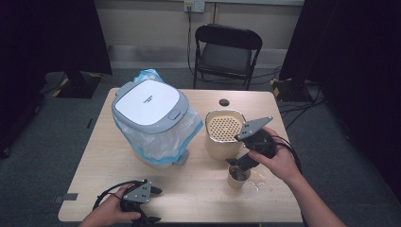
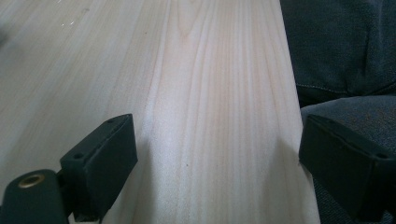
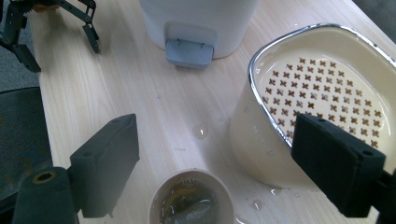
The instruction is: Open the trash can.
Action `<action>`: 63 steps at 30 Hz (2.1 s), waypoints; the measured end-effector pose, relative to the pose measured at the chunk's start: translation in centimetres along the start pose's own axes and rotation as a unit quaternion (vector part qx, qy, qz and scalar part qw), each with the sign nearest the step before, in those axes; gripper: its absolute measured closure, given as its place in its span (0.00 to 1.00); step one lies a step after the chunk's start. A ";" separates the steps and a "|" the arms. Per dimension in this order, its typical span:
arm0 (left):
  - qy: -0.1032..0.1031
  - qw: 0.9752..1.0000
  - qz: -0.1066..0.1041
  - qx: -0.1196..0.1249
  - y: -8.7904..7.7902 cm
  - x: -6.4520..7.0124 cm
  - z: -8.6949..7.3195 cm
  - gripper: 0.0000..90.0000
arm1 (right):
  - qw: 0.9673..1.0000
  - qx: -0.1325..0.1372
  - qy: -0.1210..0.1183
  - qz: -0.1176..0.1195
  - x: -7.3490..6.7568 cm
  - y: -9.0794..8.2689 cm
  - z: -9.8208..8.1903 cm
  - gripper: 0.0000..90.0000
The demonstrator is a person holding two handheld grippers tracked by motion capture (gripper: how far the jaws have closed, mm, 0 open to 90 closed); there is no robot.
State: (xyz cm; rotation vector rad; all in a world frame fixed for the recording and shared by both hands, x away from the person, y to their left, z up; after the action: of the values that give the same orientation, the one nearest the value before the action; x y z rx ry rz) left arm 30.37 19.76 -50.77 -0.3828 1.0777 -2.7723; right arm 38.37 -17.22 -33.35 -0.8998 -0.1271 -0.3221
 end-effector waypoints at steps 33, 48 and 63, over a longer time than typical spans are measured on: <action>-0.002 1.000 0.004 0.001 0.0 0.0 0.0 0.12 | 1.000 0.006 -0.010 0.003 3.1 1.8 5.1 0.16; -0.013 1.000 0.010 0.009 -0.1 -0.2 -0.2 0.13 | 1.000 0.014 -0.016 0.003 4.2 2.7 8.2 0.16; -0.010 1.000 0.012 0.006 -0.3 -0.4 -0.2 0.13 | 1.000 0.020 -0.008 0.000 5.7 3.2 11.2 0.16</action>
State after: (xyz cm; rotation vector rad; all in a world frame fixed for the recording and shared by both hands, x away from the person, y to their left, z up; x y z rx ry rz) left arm 30.64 20.24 -50.77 -0.3935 1.0529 -2.7463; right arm 45.13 -7.84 -27.44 -0.8632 -0.1468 -0.3118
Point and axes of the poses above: each handheld gripper's, and its own axes: y roughly forward along the jaws, z roughly out of its top, x roughly to its right, the point moved 1 cm from there along y, roughly forward along the jaws, and after that the axes turned 13 degrees about -y, right-handed, at the moved point
